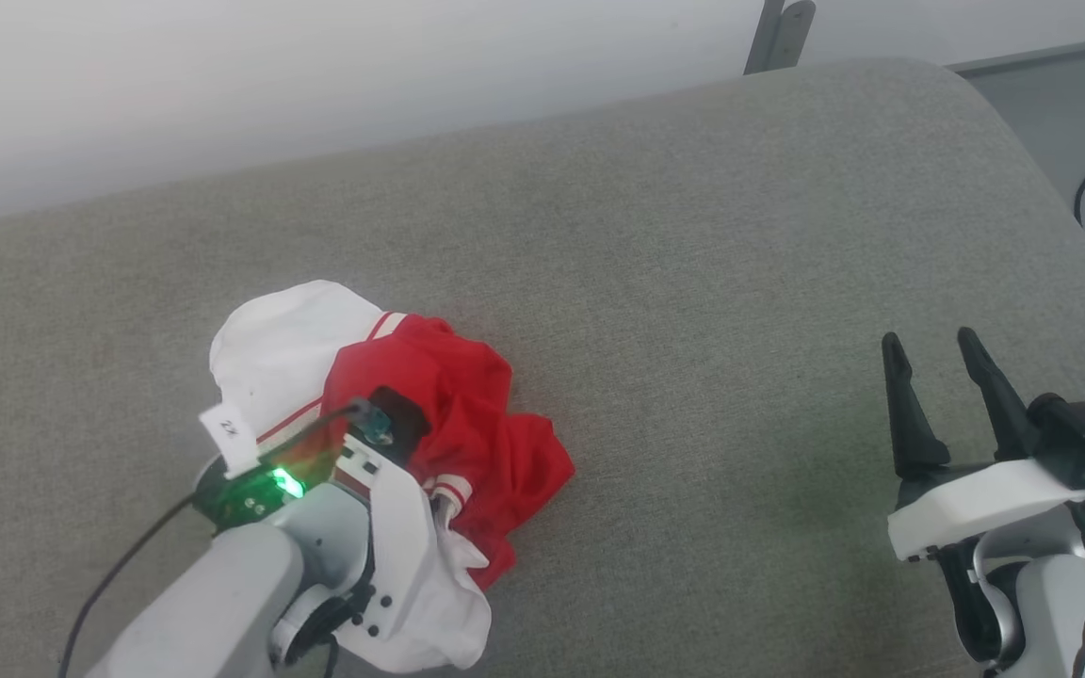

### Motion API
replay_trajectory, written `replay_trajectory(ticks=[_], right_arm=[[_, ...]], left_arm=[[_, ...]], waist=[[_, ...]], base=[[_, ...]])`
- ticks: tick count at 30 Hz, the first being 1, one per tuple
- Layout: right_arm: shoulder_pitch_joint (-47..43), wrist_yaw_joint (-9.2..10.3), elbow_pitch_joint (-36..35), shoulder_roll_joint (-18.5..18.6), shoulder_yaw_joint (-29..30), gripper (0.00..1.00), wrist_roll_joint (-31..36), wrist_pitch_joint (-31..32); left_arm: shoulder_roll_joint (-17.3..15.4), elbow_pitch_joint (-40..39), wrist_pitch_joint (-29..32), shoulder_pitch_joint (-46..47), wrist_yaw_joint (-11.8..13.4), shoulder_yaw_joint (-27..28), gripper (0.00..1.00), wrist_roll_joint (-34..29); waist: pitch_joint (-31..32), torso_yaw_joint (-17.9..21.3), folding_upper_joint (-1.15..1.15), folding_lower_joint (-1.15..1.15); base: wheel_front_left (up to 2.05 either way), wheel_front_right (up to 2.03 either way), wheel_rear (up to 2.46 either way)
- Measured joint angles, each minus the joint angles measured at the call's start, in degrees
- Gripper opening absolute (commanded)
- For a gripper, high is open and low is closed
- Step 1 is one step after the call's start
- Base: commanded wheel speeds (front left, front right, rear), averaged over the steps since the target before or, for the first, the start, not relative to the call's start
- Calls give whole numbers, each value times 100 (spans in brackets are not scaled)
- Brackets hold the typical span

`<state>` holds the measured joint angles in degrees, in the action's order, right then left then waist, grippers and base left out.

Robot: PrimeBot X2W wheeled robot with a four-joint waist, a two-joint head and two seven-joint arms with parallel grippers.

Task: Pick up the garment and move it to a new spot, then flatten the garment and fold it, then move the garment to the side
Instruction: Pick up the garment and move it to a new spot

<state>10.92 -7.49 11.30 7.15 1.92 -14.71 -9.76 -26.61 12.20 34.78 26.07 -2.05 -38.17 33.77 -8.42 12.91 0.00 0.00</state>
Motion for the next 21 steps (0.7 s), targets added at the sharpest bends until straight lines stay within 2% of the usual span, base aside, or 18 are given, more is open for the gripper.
replay_trajectory(ticks=[5, 8, 9, 11, 13, 21], right_arm=[[85, 0, 48, 0, -42, 100, -1, -31], [96, 0, 96, 13, -59, 100, -2, -34], [96, 0, 118, 23, -64, 100, -3, -34], [94, 0, 147, 47, -68, 100, -14, -37], [75, 0, 157, 74, -63, 100, -19, -37], [-153, 0, 81, 149, -38, 100, 7, 19]], left_arm=[[237, 680, -246, 182, -145, -176, 0, -137], [377, 969, -377, 276, -238, -254, 31, -141], [411, 1044, -434, 299, -276, -261, 60, -125], [465, 1149, -524, 359, -322, -274, 83, -100], [498, 1184, -642, 374, -335, -269, 100, -69], [300, 887, -1226, 367, -392, -124, 100, 44]], waist=[[-4, -20, 0, 0], [37, -52, 0, 0], [59, -65, 0, 0], [113, -98, 0, 0], [183, -139, 0, 0], [542, -390, 0, 0]], base=[[0, 0, 0], [0, 0, 0], [0, 0, 0], [0, 0, 0], [0, 0, 0], [0, 0, 0]])
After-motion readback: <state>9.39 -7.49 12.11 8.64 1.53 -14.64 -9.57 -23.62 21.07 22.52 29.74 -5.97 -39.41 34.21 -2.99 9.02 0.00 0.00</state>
